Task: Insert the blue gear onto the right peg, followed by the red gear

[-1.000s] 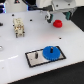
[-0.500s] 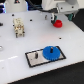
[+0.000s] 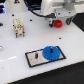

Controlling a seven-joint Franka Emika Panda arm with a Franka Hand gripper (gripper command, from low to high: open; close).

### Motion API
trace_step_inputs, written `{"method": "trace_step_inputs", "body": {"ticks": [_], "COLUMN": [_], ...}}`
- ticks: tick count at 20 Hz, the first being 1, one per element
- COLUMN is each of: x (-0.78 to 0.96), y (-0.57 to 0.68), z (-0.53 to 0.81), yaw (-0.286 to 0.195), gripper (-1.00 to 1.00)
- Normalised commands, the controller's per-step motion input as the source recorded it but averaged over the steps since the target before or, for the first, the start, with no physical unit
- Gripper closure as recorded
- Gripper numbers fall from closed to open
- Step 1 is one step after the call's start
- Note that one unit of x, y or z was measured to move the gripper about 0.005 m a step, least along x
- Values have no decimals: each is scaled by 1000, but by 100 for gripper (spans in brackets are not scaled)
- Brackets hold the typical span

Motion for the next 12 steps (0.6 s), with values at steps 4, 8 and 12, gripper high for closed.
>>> {"method": "trace_step_inputs", "body": {"ticks": [4, 8, 12], "x": [-146, -73, -320], "y": [-67, 0, -133], "z": [-55, 0, -159], "yaw": [0, 0, 0], "gripper": [100, 100, 100]}}
